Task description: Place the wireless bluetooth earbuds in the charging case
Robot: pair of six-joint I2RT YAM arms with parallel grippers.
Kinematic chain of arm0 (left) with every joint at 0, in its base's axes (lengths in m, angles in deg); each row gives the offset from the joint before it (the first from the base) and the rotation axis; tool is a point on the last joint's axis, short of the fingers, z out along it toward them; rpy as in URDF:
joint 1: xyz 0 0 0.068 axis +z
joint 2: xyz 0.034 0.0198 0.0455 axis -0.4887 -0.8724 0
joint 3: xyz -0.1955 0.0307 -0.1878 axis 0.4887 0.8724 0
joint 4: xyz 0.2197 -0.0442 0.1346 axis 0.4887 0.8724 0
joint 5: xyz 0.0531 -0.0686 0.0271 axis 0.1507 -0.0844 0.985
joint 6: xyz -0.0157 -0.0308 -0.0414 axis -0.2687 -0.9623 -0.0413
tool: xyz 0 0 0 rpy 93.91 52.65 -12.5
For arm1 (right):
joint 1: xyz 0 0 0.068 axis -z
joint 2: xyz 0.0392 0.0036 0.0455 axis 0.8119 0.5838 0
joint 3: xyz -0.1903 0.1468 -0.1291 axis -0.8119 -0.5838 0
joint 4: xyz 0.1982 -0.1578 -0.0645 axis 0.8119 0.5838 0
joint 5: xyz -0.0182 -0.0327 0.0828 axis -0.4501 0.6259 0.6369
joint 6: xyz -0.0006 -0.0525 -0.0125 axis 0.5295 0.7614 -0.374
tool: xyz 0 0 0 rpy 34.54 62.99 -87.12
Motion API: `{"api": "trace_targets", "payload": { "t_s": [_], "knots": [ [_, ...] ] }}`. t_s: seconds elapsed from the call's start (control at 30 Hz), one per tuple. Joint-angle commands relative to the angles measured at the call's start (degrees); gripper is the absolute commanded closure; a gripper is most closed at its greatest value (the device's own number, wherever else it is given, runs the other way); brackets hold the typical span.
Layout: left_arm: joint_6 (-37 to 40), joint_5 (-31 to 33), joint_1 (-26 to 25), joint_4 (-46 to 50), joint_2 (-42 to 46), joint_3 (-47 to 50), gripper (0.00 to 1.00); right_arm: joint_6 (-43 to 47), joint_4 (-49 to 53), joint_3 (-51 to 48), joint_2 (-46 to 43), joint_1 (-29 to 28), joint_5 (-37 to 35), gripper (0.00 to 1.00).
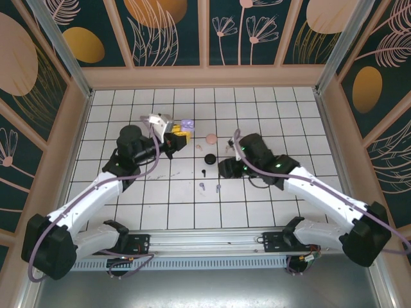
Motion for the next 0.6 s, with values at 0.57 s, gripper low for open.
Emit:
{"api": "trace_targets", "payload": {
  "t_s": [0.57],
  "knots": [
    [-5.4, 19.7, -0.2, -29.0, 11.7, 16.6, 1.0, -17.5, 1.2, 12.3, 30.0, -13.5, -15.4, 0.55]
  ]
}}
